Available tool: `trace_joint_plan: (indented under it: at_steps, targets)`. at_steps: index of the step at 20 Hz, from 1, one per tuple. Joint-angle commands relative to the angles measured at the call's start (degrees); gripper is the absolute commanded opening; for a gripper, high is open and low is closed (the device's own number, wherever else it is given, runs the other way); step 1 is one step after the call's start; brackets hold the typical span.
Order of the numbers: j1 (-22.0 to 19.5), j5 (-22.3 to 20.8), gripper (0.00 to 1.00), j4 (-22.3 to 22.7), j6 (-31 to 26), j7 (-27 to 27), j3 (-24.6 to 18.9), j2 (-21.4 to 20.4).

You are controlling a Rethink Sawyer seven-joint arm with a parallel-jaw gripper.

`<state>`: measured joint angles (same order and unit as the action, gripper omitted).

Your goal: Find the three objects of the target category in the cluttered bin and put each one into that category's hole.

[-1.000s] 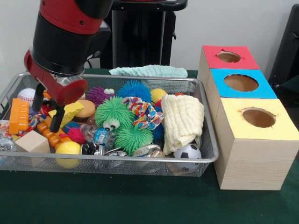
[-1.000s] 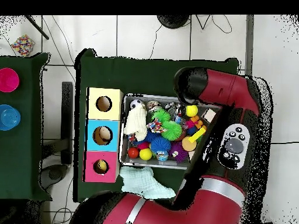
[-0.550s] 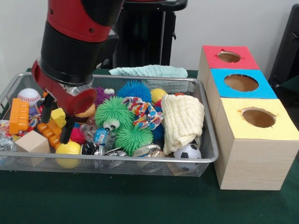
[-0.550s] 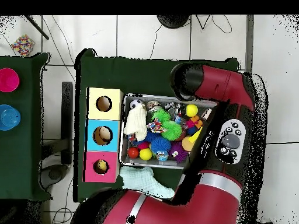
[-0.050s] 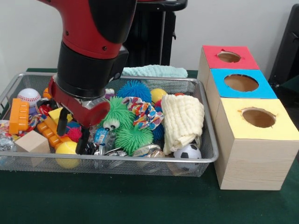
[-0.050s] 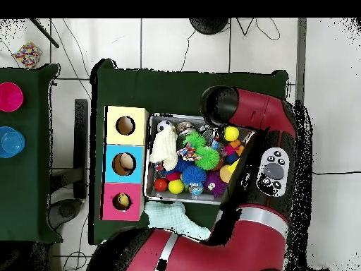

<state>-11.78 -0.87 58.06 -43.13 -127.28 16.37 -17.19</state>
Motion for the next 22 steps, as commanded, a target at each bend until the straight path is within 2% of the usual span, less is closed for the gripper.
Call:
trace_joint_plan:
  at_steps: [1, 3, 4, 7, 13, 16, 19, 22]
  targets:
    - [-0.88, -1.06, 1.00, 5.36, 2.49, -0.27, -6.26, 1.90]
    - [-0.75, 0.11, 1.00, 4.18, 0.87, -3.01, -5.26, 2.35]
    - [-0.61, 1.20, 1.00, 3.03, -1.73, -4.92, -4.66, 2.85]
    - [-0.44, 2.32, 1.00, -0.24, -6.05, -6.34, -4.16, 4.39]
    - [-1.76, 1.51, 1.00, -2.26, -12.89, -1.44, -3.82, 2.76]
    - [-2.00, 2.38, 1.00, -0.62, -13.48, -1.86, -4.90, 2.35]
    - [-0.63, 1.84, 1.00, -0.16, -13.95, -2.86, -3.97, 1.13]
    - [-0.95, 0.30, 1.00, -0.65, -15.70, -0.18, -3.42, 0.67]
